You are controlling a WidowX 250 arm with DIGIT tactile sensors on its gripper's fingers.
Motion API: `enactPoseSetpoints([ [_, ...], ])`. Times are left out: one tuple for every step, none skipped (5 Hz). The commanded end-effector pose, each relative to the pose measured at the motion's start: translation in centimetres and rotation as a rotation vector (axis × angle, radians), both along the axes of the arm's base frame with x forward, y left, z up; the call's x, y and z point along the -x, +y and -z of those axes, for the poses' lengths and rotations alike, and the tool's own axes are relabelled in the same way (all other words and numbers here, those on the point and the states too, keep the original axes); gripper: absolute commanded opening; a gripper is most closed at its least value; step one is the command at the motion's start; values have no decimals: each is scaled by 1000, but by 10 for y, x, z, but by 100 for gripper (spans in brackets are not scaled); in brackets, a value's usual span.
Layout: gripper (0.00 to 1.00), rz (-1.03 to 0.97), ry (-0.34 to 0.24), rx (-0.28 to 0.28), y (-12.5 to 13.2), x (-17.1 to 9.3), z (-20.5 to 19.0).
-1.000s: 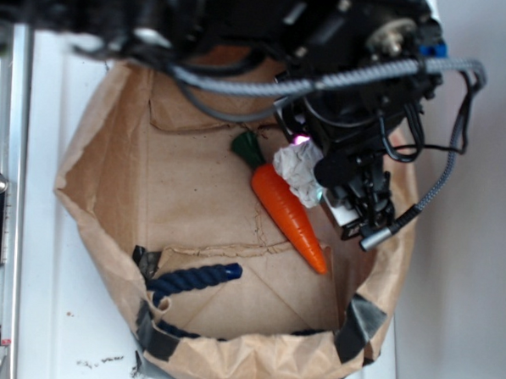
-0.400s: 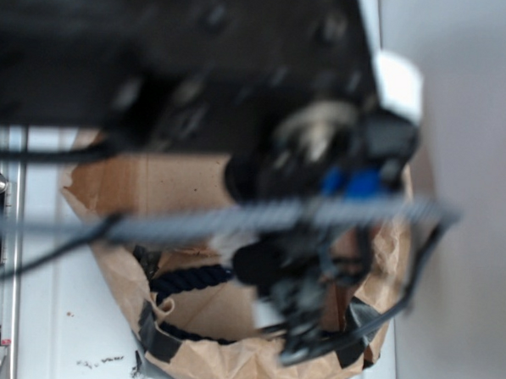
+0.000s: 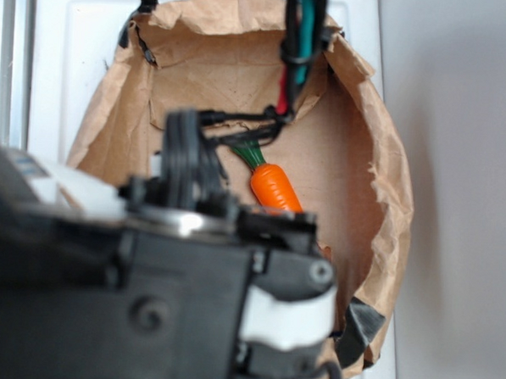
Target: Grab the white paper.
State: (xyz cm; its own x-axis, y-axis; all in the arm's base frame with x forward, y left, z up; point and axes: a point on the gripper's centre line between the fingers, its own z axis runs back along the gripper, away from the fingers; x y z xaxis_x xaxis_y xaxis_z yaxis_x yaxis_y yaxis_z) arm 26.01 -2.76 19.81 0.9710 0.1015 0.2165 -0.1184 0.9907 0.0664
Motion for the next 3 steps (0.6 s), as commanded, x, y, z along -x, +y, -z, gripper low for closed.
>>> enactPoseSetpoints([
  [0,-109,-57,-21,37,-3,-4],
  [0,-104,-75,-21,42,-3,-2],
  [0,-112,-65,-5,46,-8,3],
])
